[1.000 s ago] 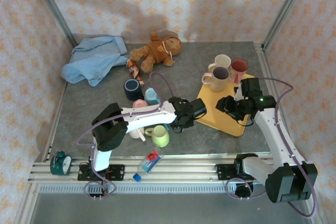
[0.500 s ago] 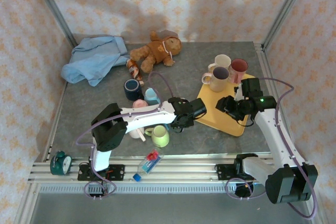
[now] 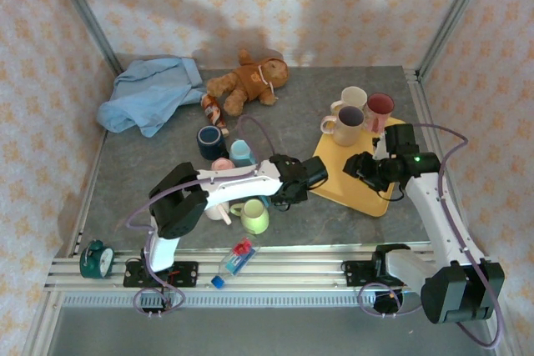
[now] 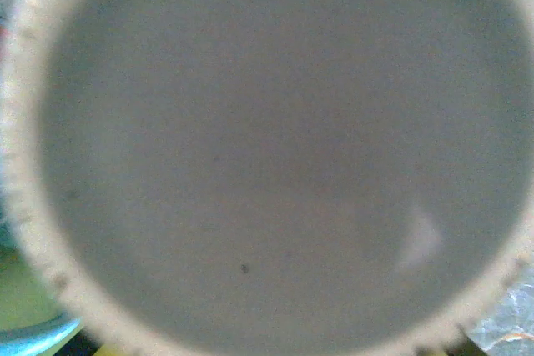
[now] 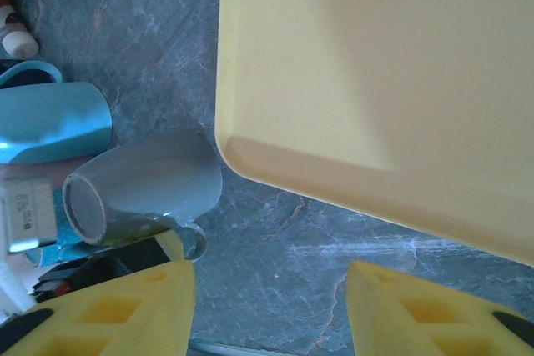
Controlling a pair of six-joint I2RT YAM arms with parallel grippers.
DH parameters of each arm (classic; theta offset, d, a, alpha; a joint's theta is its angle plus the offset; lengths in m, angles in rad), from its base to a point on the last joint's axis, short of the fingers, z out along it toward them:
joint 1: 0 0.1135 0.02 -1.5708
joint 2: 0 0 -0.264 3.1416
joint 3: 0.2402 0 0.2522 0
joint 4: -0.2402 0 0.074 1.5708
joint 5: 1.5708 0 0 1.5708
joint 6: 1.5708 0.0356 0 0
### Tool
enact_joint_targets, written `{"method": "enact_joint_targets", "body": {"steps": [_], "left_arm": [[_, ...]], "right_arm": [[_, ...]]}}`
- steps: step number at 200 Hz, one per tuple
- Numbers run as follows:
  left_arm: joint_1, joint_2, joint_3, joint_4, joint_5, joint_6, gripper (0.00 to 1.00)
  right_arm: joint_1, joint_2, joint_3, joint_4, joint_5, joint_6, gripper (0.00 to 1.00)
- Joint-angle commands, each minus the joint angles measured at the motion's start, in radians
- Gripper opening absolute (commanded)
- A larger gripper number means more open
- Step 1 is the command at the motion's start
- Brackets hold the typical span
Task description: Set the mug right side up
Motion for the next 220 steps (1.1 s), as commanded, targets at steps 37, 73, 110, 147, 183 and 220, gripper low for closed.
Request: {"method": "enact_joint_targets", "body": {"steps": [37,73,110,147,183,220], "left_arm": [[0.017,0.029,0.052,-0.064,-0.017,0.005,0.14],[0.016,0.030,0.113,-0.114,-0.050,0.046,0.05],[0.021,0.009,0.190,-0.161,-0.067,0.113,0.01],[0.053,-0.089,0.227,-0.137,-0.078,0.191,0.00],[0.128,-0.230,0.161,0.044,0.012,0.257,0.00],[0.206,-0.377,0.074,0.238,0.112,0.345,0.00]], "right_arm": [[-0.020,-0.043,0.002,-0.024,-0.001,-0.031,0.50],[-0.023,-0.044,0.010,-0.029,0.003,-0.034,0.50],[-0.022,-0.039,0.012,-0.022,-0.012,-0.016,0.50],[-0.023,-0.036,-0.005,0.054,-0.155,0.047,0.50],[-0.023,-0.033,-0.024,0.186,-0.282,0.184,0.50],[-0.021,-0.034,-0.039,0.361,-0.352,0.366,0.49]]}}
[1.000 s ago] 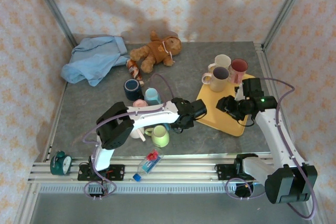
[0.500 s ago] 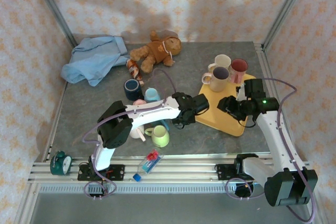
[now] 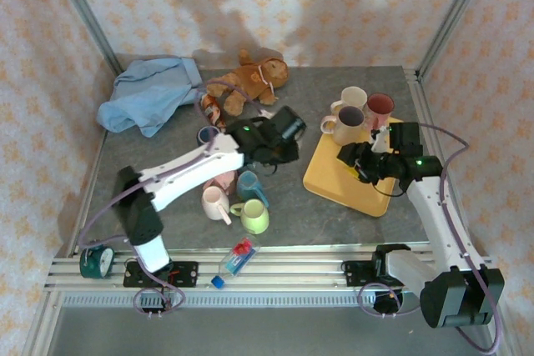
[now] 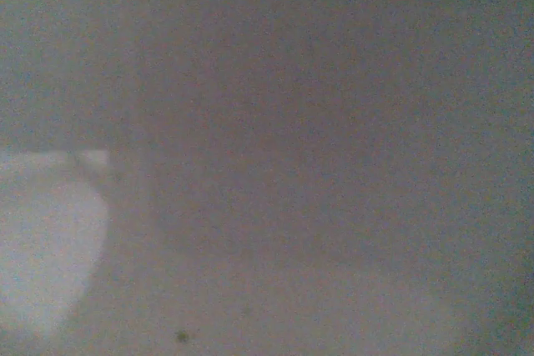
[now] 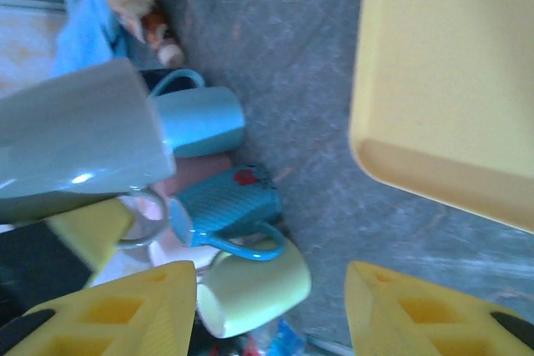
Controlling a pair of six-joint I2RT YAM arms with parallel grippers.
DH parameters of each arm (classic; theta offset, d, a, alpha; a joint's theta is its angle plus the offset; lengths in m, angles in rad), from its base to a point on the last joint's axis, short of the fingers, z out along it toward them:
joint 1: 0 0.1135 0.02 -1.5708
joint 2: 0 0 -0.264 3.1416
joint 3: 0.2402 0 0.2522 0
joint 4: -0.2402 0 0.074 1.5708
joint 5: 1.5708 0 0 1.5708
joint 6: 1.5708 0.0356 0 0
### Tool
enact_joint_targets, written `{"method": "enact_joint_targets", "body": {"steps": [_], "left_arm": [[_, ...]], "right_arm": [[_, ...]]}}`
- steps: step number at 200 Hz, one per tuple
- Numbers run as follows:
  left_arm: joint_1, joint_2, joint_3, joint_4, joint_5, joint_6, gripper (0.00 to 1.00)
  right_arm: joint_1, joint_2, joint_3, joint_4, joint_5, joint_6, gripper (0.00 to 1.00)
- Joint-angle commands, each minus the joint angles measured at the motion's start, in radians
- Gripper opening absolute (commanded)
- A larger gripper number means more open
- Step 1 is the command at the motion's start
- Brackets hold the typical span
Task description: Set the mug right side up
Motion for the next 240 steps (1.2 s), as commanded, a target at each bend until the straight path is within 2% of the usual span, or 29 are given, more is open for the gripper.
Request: {"method": "enact_joint_targets", "body": {"steps": [1,39,67,108,149,171,223,240], "left_arm": [[0.037,-0.106,-0.046,0.190,0.055,0.094,0.00],[0.130,-0.251,-0.185,0.426,0.185,0.168,0.00],[0.167,-0.380,-0.330,0.636,0.202,0.264,0.00],[0.245,-0.473,-0.433,0.846,0.331,0.283,0.00],[0.278,-0.493,-0.462,0.993,0.409,0.297,0.00],[0.295,-0.488,-0.466,1.058,0.442,0.282,0.00],[0.328,-0.478,-0.459,1.159,0.469,0.264,0.00],[0.336,-0.473,-0.465,1.207,0.469,0.234,0.00]], "right_arm": [[-0.005,-0.004,-0.017,0.167,-0.083,0.163,0.49],[0.027,0.003,-0.003,0.358,-0.093,0.318,0.48],[0.077,0.030,0.012,0.509,-0.097,0.405,0.47],[0.183,0.071,0.025,0.770,-0.066,0.535,0.47],[0.287,0.123,0.068,0.931,-0.007,0.591,0.48],[0.321,0.144,0.098,0.946,0.028,0.595,0.48],[0.353,0.144,0.091,1.125,0.076,0.639,0.48],[0.361,0.147,0.097,1.132,0.090,0.640,0.48]]}}
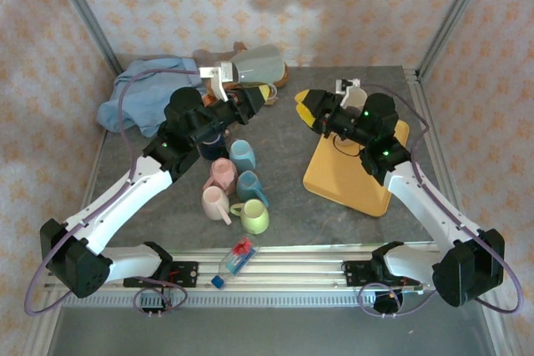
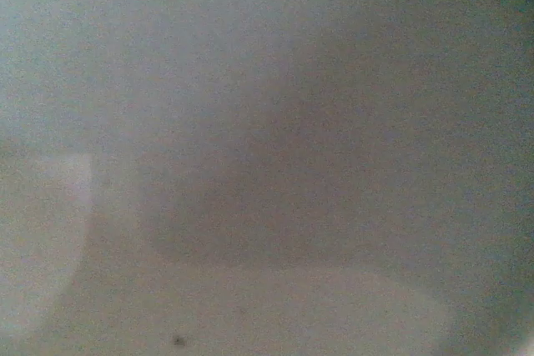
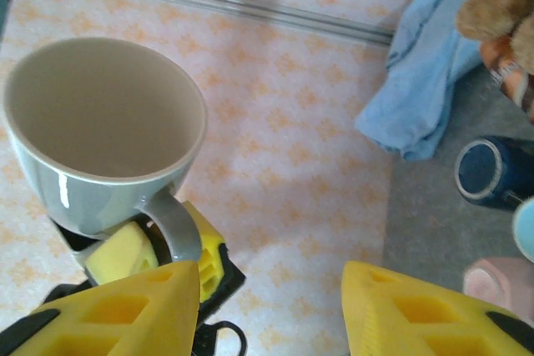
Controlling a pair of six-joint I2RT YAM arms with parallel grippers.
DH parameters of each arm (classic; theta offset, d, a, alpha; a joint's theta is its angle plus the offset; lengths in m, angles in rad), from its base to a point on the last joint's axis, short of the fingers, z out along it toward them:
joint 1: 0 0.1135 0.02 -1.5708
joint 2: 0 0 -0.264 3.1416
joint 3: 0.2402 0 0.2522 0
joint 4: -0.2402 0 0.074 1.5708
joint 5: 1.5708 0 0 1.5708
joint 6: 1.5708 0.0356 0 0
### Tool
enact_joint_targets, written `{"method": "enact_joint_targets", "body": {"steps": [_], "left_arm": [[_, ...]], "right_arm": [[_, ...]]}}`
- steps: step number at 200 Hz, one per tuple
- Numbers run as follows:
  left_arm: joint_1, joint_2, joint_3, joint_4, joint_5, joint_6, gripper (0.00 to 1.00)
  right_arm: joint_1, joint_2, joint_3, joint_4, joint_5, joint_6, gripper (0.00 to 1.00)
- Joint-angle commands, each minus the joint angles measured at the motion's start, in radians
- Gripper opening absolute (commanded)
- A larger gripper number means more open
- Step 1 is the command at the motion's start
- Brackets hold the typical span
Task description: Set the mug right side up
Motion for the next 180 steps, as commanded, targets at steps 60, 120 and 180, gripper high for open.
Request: {"method": "enact_joint_targets", "body": {"steps": [60,120,180], "left_arm": [[0.022,-0.004,-0.012,0.262,0.031,-0.071,0.00],[0.022,-0.009,-0.014,0.263,0.028,-0.086,0.00],[0.022,0.007,-0.012,0.278,0.032,-0.100,0.00]], "right_arm": [[0.099,0.014,0.047,0.213,0.171,0.021,0.48],[0.189,0.086,0.071,0.365,0.242,0.058,0.41],[0.201,0.114,0.099,0.392,0.240,0.064,0.34]]}}
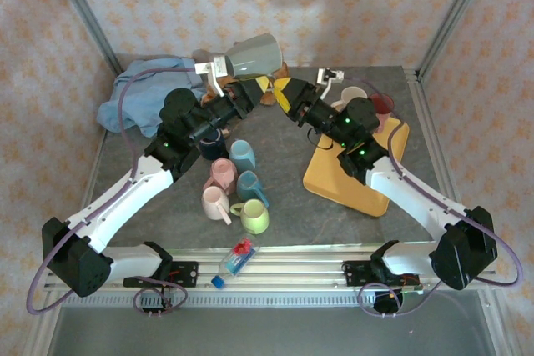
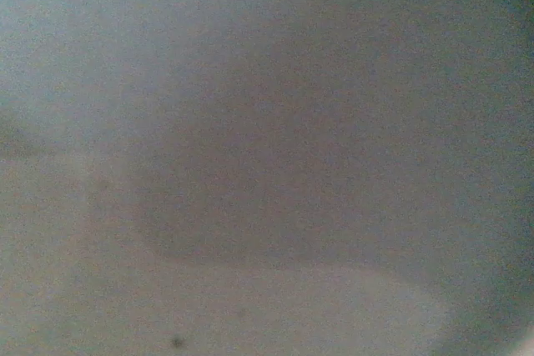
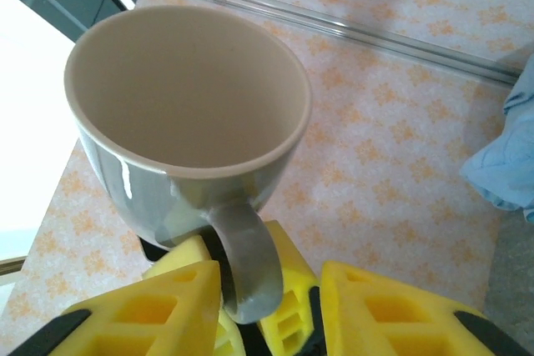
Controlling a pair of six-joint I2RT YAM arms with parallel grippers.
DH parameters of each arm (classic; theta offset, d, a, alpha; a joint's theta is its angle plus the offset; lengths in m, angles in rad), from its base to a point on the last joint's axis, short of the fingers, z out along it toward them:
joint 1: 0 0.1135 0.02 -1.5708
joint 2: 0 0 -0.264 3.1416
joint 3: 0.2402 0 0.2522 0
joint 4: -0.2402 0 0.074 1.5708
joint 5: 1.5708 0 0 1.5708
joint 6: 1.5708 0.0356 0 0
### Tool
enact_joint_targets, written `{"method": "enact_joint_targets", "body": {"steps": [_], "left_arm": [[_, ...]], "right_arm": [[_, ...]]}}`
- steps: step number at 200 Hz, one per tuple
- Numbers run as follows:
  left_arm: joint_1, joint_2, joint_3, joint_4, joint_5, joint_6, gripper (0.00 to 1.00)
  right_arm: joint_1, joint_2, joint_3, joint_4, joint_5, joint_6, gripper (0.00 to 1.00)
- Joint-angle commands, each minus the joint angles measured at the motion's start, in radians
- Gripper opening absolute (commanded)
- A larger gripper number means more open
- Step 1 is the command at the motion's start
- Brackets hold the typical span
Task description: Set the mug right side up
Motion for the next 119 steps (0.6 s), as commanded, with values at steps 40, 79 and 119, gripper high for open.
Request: {"method": "enact_joint_targets", "body": {"steps": [40,79,119], "left_arm": [[0.010,0.004,0.009,0.135,0.022,-0.015,0.00],[0.010,0.011,0.022,0.128,0.060,-0.032,0.00],[0.013,0.000,0.023,0.104,0.088,-0.038,0.00]], "right_arm": [[0.004,0.043,0.076,0.096,-0.033,0.027,0.30],[0.005,0.058,0.096,0.086,-0.089,0.028,0.29],[0.004,0.054,0.128,0.006,-0.166,-0.023,0.26]]}}
